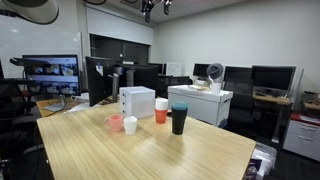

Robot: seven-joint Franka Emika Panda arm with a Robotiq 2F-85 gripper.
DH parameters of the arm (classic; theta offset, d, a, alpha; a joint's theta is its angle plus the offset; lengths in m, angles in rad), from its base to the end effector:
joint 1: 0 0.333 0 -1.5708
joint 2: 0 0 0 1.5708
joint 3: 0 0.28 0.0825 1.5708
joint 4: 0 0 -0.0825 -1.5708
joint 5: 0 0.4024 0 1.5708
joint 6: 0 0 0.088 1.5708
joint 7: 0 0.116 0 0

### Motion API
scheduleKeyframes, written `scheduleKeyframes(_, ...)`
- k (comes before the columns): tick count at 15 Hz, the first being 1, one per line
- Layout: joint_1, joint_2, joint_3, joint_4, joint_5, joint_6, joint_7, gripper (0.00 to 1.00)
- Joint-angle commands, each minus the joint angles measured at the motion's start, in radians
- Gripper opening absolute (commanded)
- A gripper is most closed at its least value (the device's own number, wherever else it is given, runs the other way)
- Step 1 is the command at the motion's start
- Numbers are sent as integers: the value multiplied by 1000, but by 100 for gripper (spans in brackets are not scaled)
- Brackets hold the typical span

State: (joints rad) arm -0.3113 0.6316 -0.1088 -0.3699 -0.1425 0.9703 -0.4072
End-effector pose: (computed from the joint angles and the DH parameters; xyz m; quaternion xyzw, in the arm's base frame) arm 0.5617 -0.2351 0.6816 0.9951 -0.0359 -0.0477 0.0789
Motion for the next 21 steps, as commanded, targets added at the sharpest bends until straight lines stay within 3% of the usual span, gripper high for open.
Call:
scheduleKeyframes(1, 3, -15, -1, -27, 1, 11, 3, 100)
scheduleKeyframes(4, 8, -6, -5, -25, -11, 29, -11, 100)
scheduleKeyframes(8, 24, 13, 42, -24, 51, 92, -3, 100)
scheduleKeyframes(16, 4, 4, 124, -25, 228, 22, 112, 100)
scheduleKeyframes(21, -23, 6, 121, -23, 242, -42, 84, 100)
